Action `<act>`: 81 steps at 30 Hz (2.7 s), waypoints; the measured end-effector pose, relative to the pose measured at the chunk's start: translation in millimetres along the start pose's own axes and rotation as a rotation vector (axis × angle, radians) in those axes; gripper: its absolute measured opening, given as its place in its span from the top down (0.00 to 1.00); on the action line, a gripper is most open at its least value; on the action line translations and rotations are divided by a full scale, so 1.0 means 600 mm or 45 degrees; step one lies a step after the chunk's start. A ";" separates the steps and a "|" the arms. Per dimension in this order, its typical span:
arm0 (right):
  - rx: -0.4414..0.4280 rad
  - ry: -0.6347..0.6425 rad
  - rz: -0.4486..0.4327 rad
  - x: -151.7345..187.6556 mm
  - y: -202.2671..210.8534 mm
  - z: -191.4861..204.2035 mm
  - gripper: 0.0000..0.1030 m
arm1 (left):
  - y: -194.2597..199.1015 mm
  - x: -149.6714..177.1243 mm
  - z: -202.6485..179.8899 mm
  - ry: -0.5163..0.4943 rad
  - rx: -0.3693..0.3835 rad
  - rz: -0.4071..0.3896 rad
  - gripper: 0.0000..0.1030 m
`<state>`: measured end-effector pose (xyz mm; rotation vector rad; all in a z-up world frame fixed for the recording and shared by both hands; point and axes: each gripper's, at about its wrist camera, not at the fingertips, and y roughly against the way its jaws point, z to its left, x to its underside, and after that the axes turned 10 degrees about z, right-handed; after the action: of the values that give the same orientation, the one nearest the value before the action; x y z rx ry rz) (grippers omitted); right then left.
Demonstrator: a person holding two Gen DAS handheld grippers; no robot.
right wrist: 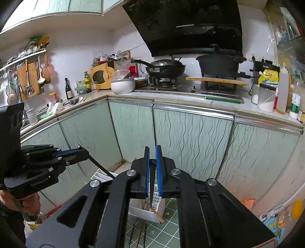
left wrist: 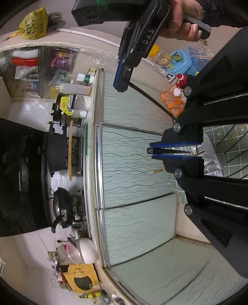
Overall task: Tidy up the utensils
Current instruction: 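Lower the black chopstick into the white holder and open the left gripper, then withdraw the left gripper from the holder back over the chopsticks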
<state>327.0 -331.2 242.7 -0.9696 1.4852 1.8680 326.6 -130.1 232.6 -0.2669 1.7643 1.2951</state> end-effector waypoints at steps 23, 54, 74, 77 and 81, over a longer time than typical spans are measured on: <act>-0.054 0.087 0.151 0.089 -0.140 -0.038 0.94 | -0.143 0.045 0.007 -0.071 0.023 0.074 0.92; 0.060 0.144 0.077 0.210 0.013 -0.023 0.07 | 0.023 0.175 0.009 -0.094 -0.166 -0.083 0.04; 0.142 0.130 0.094 0.361 0.052 0.028 0.08 | 0.061 0.337 0.030 0.060 -0.296 -0.048 0.04; 0.149 0.114 0.092 0.385 0.058 0.032 0.07 | 0.062 0.365 0.034 0.084 -0.329 -0.033 0.04; 0.163 0.096 0.098 0.416 0.058 0.034 0.07 | 0.059 0.402 0.037 0.121 -0.340 -0.004 0.04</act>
<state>150.0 -322.2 62.4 -0.9436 1.6865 1.7822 178.9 -19.1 72.0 -0.4883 1.6662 1.5384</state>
